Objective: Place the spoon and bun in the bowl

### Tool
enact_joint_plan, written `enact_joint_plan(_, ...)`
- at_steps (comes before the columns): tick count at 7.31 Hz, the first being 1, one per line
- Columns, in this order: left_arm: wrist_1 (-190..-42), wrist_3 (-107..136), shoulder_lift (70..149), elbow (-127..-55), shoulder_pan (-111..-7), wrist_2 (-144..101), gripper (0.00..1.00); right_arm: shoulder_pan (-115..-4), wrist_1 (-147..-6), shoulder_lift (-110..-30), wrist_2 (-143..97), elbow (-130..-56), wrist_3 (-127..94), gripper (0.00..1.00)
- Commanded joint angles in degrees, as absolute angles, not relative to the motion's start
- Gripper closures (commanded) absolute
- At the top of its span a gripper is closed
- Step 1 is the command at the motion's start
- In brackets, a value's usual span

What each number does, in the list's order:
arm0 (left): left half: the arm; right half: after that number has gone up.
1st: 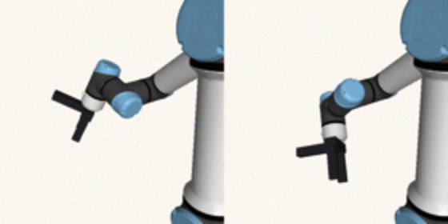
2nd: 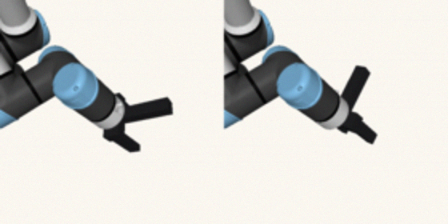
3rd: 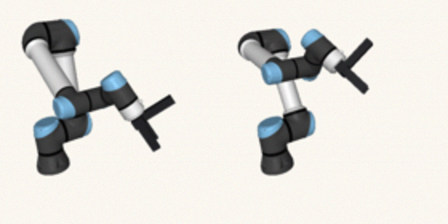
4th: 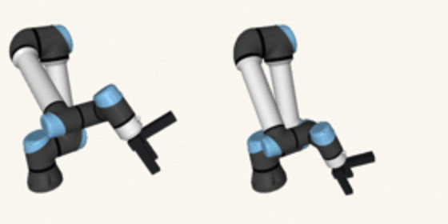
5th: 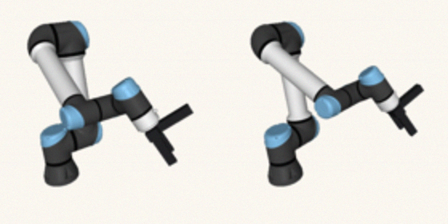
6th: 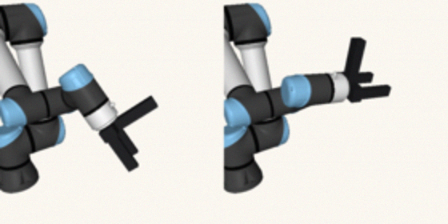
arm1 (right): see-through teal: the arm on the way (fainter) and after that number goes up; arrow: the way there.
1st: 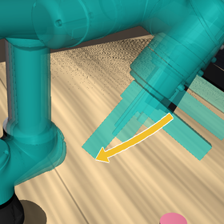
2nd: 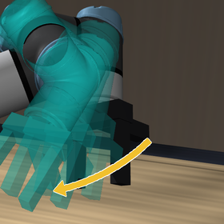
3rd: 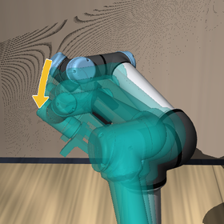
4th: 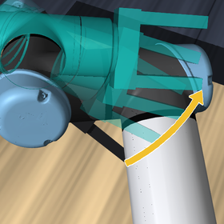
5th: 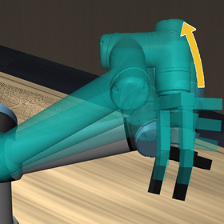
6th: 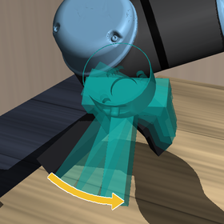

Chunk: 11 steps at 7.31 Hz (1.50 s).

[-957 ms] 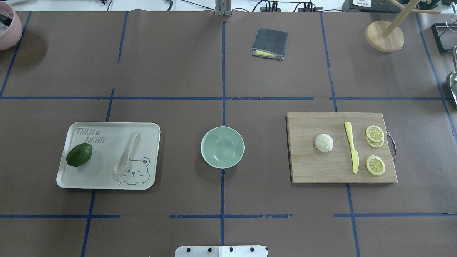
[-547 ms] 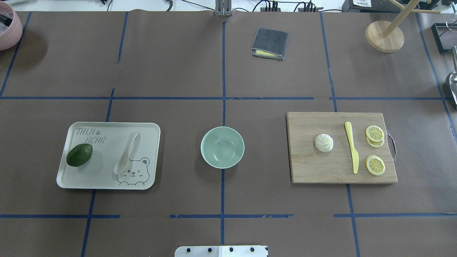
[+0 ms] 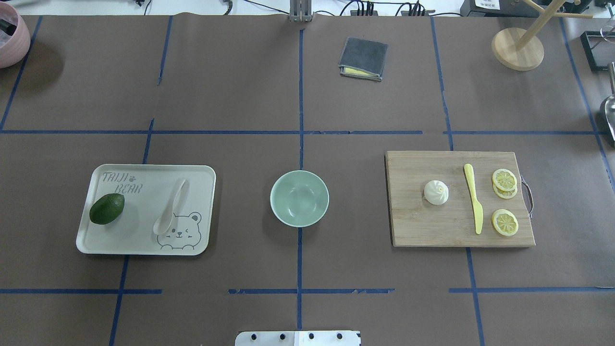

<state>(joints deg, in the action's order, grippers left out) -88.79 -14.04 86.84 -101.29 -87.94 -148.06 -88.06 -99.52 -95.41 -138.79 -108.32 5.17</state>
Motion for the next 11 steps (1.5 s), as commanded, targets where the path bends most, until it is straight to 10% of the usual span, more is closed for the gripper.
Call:
enact_joint_plan(1, -96.96, -2.98, 88.32, -104.13, -74.60, -155.47, 0.00, -88.07, -99.49, -95.80, -139.57, -108.63, 5.01, 0.00)
enact_joint_plan(4, -124.21, 39.84, 95.93, -105.11, -55.18, -142.11, 0.00, -88.07, -99.32, -95.89, -139.66, -108.99, 4.92, 0.00)
enact_joint_plan(11, -119.45, 52.99, 102.04, -102.84, -33.51, -105.16, 0.01, -87.98, -99.32, -95.98, -139.75, -108.02, 4.92, 0.00)
